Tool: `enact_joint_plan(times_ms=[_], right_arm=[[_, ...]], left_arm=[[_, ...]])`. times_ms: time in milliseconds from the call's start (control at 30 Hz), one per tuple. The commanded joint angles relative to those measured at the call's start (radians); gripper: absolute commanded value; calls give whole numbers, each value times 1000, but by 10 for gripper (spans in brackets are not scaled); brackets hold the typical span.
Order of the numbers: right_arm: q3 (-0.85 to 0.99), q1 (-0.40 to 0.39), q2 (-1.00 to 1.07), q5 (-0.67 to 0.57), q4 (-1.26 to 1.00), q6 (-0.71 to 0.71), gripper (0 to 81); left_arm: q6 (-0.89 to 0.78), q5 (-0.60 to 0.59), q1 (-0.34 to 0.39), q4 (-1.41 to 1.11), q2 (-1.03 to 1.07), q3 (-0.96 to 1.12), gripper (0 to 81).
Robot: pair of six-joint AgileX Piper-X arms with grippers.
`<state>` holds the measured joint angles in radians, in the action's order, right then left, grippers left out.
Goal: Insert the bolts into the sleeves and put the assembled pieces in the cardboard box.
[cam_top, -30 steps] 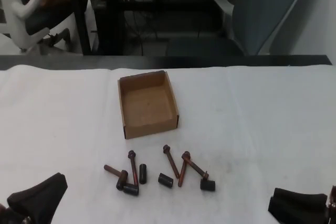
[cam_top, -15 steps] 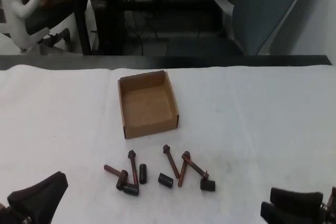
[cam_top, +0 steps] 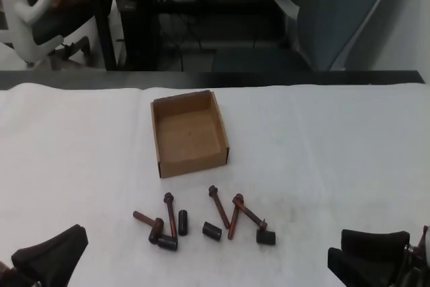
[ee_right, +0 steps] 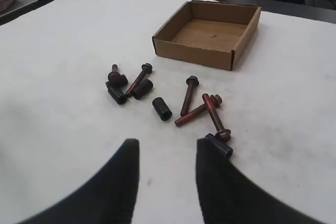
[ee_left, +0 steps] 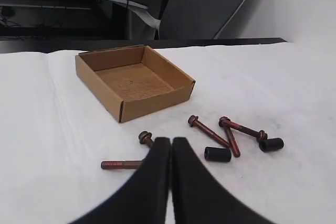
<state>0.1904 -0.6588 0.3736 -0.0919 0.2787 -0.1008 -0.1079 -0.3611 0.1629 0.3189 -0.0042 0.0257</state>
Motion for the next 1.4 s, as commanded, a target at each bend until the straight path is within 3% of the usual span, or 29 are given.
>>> enact_joint_plan(times_ms=[0, 233, 400, 767, 867, 1033, 1133, 1200, 1367], right_arm=[[10, -2, 2, -3, 1, 16, 349], [19, -2, 14, -3, -58, 45, 349], [148, -2, 114, -3, 63, 62, 349], [559, 2, 642, -3, 313, 361, 349], [605, 4, 781, -3, 315, 438, 349], [671, 76, 1014, 12, 348, 587, 360], [719, 123, 1121, 12, 426, 623, 512], [738, 143, 1161, 15, 473, 636, 594], [752, 143, 1173, 24, 499, 673, 574]], left_arm=[[4, -9, -2, 1, 4, 0, 18], [4, -7, -2, -20, 4, 0, 18], [2, -7, -2, -40, 4, 0, 18], [3, -55, -2, -47, 4, 0, 1], [-19, -129, -2, -46, 4, 0, 108], [-139, -179, -2, -77, 4, 0, 382], [-276, -289, 0, -147, 4, 7, 547], [-278, -282, 0, -128, 4, 33, 606], [-100, -184, 0, 36, 25, 147, 623]])
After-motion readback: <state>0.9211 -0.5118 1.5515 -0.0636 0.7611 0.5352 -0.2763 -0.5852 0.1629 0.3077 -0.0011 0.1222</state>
